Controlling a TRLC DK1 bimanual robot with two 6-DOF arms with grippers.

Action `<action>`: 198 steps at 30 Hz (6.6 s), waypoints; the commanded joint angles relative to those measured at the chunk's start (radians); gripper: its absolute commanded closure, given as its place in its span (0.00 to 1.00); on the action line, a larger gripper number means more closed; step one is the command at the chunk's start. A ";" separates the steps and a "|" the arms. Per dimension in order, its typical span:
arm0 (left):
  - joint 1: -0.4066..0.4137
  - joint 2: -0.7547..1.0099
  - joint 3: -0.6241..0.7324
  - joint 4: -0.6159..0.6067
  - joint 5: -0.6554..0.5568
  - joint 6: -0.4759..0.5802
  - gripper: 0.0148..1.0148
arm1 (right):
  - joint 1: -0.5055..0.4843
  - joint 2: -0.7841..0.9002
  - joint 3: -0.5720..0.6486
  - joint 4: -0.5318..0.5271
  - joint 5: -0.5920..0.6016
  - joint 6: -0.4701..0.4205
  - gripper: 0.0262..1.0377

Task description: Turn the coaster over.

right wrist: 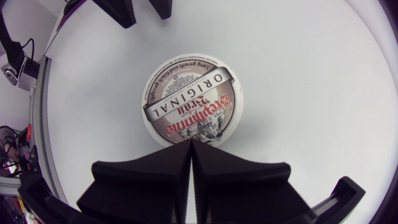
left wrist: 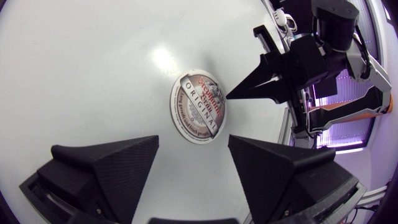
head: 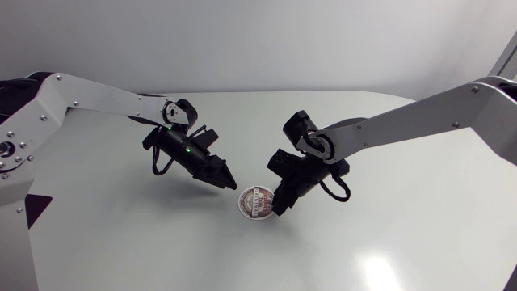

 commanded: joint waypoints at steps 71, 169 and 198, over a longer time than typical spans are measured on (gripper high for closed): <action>-0.130 0.155 0.026 0.129 0.118 -0.317 0.86 | 0.056 0.094 -0.055 0.076 -0.029 0.005 0.98; -0.069 -0.552 -0.444 0.577 -0.435 -0.034 0.04 | 0.035 -0.156 -0.156 0.133 0.118 -0.047 0.03; 0.099 -0.583 -0.533 0.563 -0.353 -0.045 0.04 | 0.105 0.217 0.252 -0.016 0.100 -0.004 0.98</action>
